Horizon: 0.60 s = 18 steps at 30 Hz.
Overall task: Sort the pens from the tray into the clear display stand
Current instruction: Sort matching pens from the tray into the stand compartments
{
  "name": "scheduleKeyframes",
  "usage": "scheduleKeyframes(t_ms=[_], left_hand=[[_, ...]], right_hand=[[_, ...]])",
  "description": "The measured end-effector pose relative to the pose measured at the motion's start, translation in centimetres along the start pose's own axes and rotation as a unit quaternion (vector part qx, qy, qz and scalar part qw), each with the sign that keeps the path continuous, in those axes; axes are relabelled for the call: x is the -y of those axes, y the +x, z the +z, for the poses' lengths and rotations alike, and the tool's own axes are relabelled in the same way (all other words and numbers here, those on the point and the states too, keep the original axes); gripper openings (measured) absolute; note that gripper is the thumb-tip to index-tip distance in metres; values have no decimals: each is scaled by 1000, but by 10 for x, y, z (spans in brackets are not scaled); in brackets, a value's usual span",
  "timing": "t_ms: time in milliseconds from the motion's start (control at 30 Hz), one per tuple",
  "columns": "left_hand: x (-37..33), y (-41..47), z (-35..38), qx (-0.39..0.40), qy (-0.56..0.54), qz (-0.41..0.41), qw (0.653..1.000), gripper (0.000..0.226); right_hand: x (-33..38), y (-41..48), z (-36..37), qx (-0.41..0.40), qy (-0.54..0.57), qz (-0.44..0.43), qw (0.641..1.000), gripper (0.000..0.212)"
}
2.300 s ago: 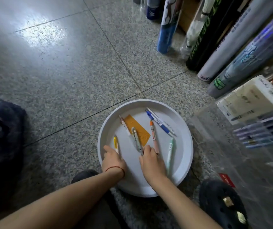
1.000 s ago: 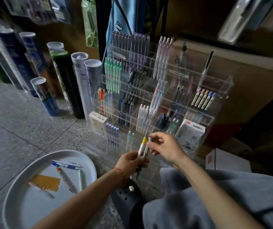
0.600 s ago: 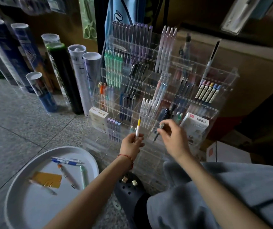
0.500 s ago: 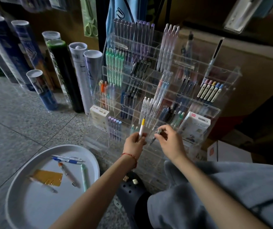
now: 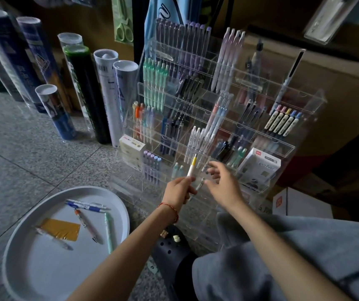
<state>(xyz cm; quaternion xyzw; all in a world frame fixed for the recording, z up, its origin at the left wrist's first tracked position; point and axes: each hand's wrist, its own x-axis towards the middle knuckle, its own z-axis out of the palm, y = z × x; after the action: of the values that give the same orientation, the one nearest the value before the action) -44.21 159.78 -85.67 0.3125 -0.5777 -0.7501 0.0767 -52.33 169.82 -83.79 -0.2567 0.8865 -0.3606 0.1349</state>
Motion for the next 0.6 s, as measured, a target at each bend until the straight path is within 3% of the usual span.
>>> scheduleKeyframes(t_ms=[167, 267, 367, 467, 600], left_hand=[[-4, -11, 12, 73, -24, -23, 997, 25], [-6, -15, 8, 117, 11, -43, 992, 19], [-7, -17, -4, 156, 62, -51, 985, 20], [-3, -17, -9, 127, 120, -2, 985, 13], [4, -17, -2, 40, 127, 52, 990, 13]], right_hand=[[19, -4, -3, 18, 148, 21, 989, 14], [18, -8, -5, 0, 217, 57, 975, 8], [17, -12, -12, 33, 269, 70, 960, 17], [19, -16, -14, 31, 276, 67, 958, 27], [27, -21, -21, 30, 280, 51, 958, 17]])
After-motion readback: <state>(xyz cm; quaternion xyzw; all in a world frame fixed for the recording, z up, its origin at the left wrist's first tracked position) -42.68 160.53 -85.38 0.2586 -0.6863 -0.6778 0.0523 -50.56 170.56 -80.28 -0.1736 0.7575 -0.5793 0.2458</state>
